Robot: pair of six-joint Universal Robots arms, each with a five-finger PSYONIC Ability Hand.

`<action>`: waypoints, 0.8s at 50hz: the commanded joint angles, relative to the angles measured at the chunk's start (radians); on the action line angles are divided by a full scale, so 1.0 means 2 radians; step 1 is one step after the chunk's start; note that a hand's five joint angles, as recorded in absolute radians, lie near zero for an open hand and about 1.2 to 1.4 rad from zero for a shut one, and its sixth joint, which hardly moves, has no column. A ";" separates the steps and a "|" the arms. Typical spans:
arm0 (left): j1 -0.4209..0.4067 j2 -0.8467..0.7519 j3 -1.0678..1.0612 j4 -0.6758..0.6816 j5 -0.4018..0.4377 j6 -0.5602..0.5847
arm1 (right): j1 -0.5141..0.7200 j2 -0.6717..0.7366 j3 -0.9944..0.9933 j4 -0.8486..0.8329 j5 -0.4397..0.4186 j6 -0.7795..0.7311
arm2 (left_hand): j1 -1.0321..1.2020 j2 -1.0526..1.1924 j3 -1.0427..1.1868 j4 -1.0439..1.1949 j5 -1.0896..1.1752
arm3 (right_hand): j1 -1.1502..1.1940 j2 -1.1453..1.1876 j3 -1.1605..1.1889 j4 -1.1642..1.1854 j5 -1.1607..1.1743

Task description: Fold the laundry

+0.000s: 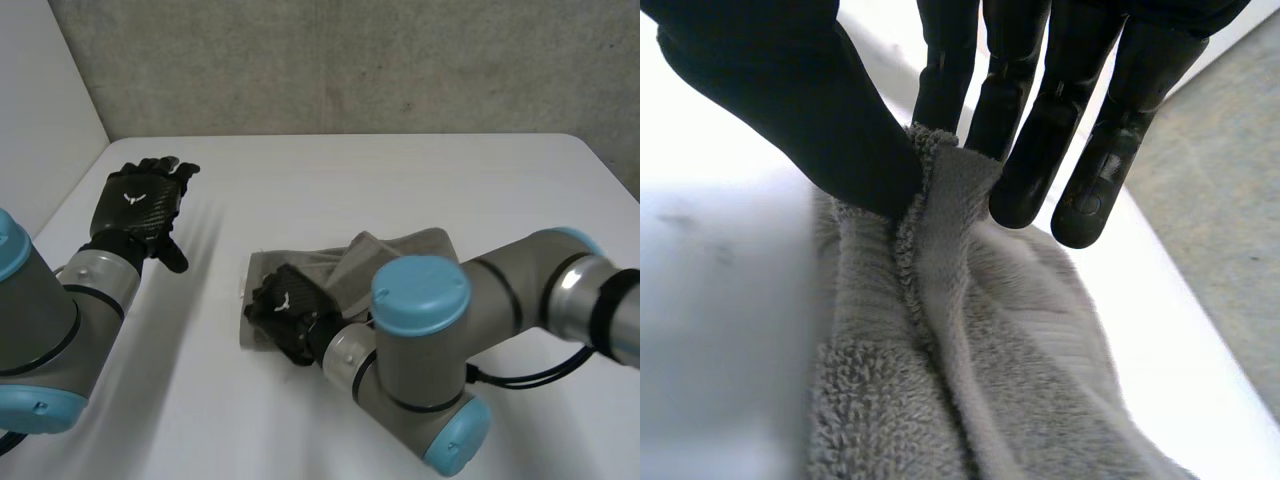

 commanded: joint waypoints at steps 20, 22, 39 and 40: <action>-0.100 -0.039 0.023 0.005 0.003 -0.001 | -0.206 -0.160 0.156 0.051 0.027 0.206 | 0.009 0.014 0.013 0.012 -0.003 | -0.388 -0.498 -0.500 -0.500 -0.490; -0.113 -0.055 0.034 0.006 0.003 -0.001 | -0.220 -0.164 0.169 0.051 0.027 0.205 | 0.012 0.017 0.016 0.015 0.000 | -0.388 -0.498 -0.500 -0.500 -0.490; -0.219 -0.157 0.131 0.003 0.002 -0.008 | -0.266 -0.165 0.262 -0.018 0.017 0.172 | 0.035 0.041 0.040 0.039 0.024 | -0.380 -0.490 -0.492 -0.492 -0.482; -0.219 -0.158 0.131 0.003 0.002 -0.008 | -0.266 -0.165 0.262 -0.018 0.017 0.172 | 0.035 0.041 0.040 0.039 0.024 | -0.380 -0.490 -0.492 -0.492 -0.482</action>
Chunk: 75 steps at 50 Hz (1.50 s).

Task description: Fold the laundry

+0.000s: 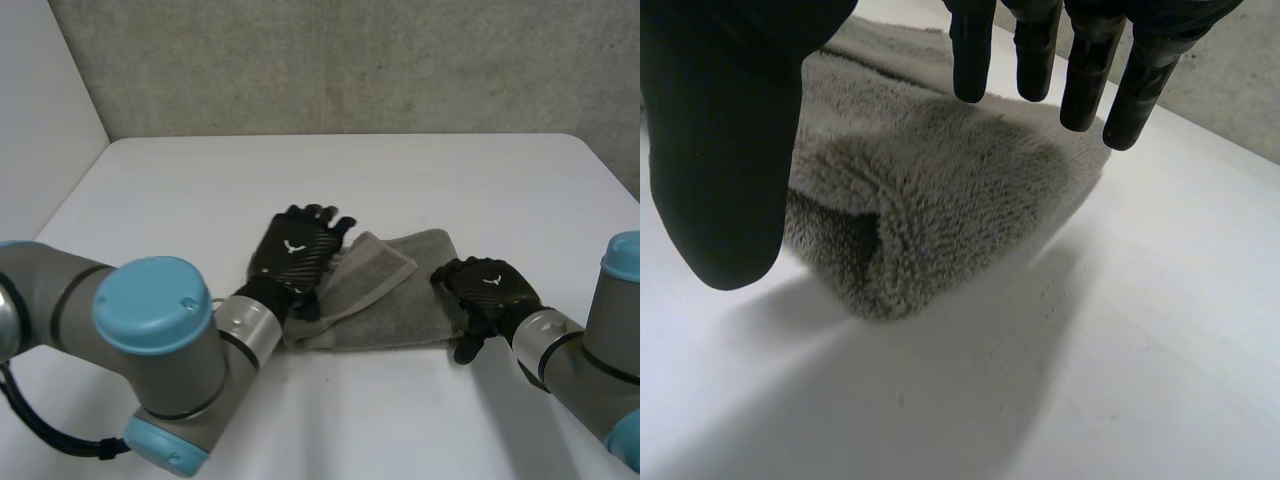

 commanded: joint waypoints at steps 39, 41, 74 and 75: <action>0.048 -0.089 0.094 -0.013 -0.113 0.071 | 0.013 0.001 0.036 -0.074 0.005 -0.023 | 0.047 0.046 0.046 0.047 0.044 | 0.135 0.128 0.136 0.125 0.126; 0.042 -0.081 0.088 -0.013 -0.112 0.071 | 0.013 0.001 0.037 -0.074 0.005 -0.023 | 0.046 0.045 0.045 0.045 0.043 | 0.137 0.130 0.138 0.126 0.128; 0.072 0.090 -0.071 -0.006 -0.106 0.042 | 0.175 0.022 -0.112 -0.102 0.045 -0.324 | -0.001 -0.002 -0.002 -0.002 -0.004 | 0.591 0.584 0.592 0.581 0.582; 0.079 0.093 -0.073 -0.006 -0.106 0.033 | 0.198 0.043 -0.129 -0.100 0.040 -0.331 | -0.001 -0.002 -0.002 -0.002 -0.004 | 0.591 0.584 0.592 0.581 0.582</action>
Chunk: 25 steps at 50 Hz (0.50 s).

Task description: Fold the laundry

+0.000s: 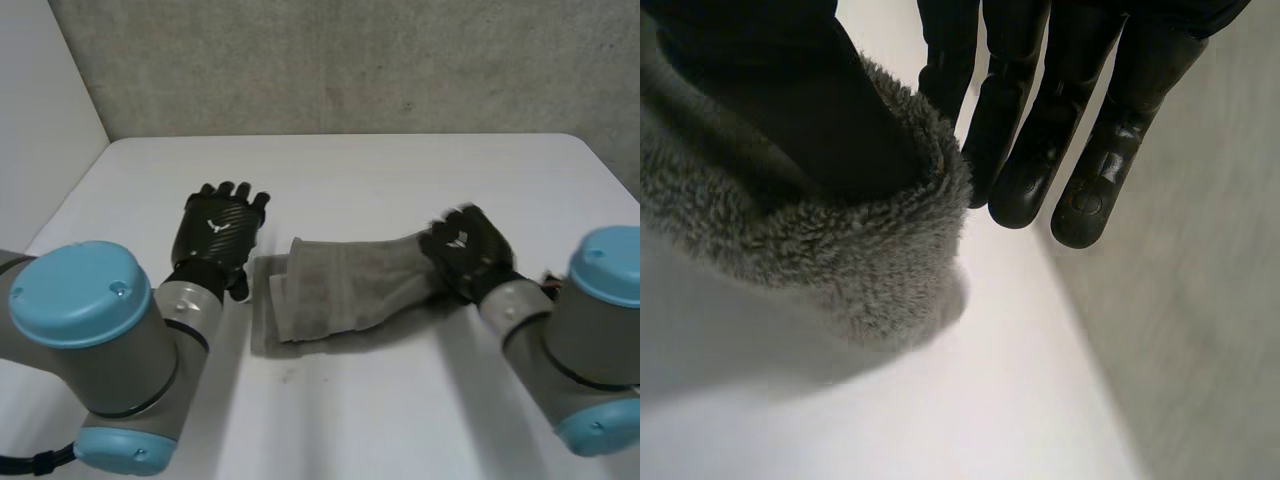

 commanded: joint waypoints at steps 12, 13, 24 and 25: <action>0.064 0.043 -0.028 0.000 0.002 -0.061 | 0.217 0.160 -0.126 0.003 -0.116 -0.117 | 0.001 0.005 0.004 0.005 -0.004 | 0.227 0.111 0.108 0.103 0.120; 0.067 0.043 -0.029 0.000 0.002 -0.061 | 0.217 0.164 -0.130 0.004 -0.115 -0.117 | 0.001 0.005 0.004 0.005 -0.004 | 0.227 0.111 0.108 0.103 0.120; 0.068 0.046 -0.019 0.001 0.001 -0.064 | 0.193 0.059 -0.117 0.008 0.001 0.100 | 0.005 0.010 0.009 0.010 0.000 | -0.384 -0.500 -0.503 -0.508 -0.491; 0.068 0.046 -0.019 0.001 0.001 -0.064 | 0.193 0.058 -0.117 0.008 0.001 0.101 | 0.005 0.010 0.009 0.010 0.000 | -0.384 -0.500 -0.503 -0.508 -0.491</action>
